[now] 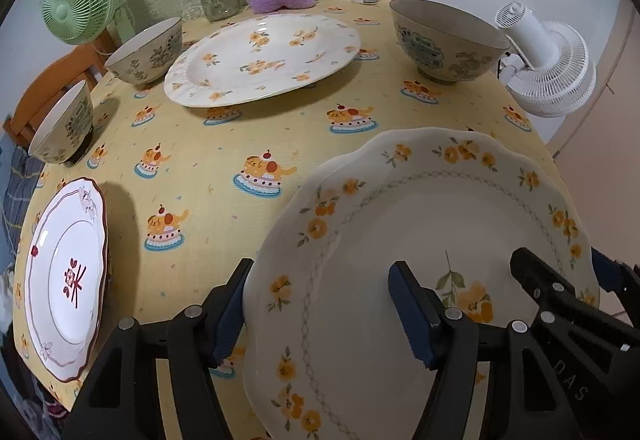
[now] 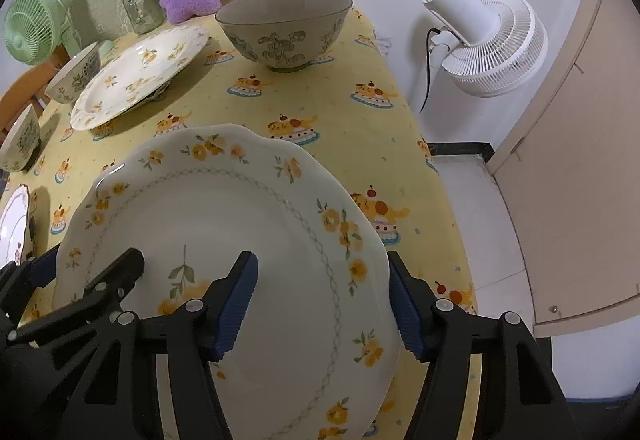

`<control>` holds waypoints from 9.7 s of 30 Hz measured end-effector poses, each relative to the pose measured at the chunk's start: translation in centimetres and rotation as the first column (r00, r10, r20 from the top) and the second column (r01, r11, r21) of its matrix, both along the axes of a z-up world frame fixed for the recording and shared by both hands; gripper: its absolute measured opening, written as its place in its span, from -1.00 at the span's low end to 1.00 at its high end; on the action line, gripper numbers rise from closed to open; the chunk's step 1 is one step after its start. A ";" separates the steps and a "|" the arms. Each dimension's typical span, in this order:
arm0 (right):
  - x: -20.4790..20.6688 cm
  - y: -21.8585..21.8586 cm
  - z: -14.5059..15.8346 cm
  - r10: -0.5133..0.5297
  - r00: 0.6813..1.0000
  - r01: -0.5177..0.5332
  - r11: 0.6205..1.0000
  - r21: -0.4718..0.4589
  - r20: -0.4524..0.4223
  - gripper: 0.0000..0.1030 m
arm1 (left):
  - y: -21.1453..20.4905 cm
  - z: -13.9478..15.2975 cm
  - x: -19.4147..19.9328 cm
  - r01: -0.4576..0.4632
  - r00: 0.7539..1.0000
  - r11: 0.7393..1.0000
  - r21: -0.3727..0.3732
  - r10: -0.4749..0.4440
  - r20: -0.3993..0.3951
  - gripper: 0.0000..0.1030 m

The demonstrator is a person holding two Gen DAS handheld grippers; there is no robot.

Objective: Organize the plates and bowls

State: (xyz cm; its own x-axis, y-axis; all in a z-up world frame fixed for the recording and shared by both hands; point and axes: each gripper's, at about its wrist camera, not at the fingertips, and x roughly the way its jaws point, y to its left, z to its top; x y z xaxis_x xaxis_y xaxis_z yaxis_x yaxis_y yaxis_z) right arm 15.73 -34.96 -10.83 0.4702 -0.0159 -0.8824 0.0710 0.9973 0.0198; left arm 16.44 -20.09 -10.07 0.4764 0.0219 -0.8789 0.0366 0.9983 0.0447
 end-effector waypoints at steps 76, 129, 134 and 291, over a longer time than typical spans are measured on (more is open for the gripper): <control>4.7 14.5 10.6 -0.107 0.977 0.106 0.994 0.016 0.186 0.63 | 17.6 9.9 6.6 0.109 0.987 0.991 -0.075 -0.099 0.129 0.83; 21.0 18.5 2.4 -0.011 1.000 0.010 0.999 0.040 0.011 -0.28 | 11.2 -0.2 19.3 0.137 0.990 0.990 -0.031 -0.138 -0.031 0.20; 20.4 18.9 2.1 -0.026 1.000 0.026 0.999 0.042 -0.009 -0.11 | 7.9 -1.2 17.6 0.147 0.988 0.989 -0.030 -0.148 -0.041 0.31; 0.7 7.0 2.5 0.080 0.987 -0.088 0.995 -0.054 -0.136 0.31 | 4.1 1.3 -1.7 -0.022 0.990 0.992 0.124 0.039 -0.138 0.64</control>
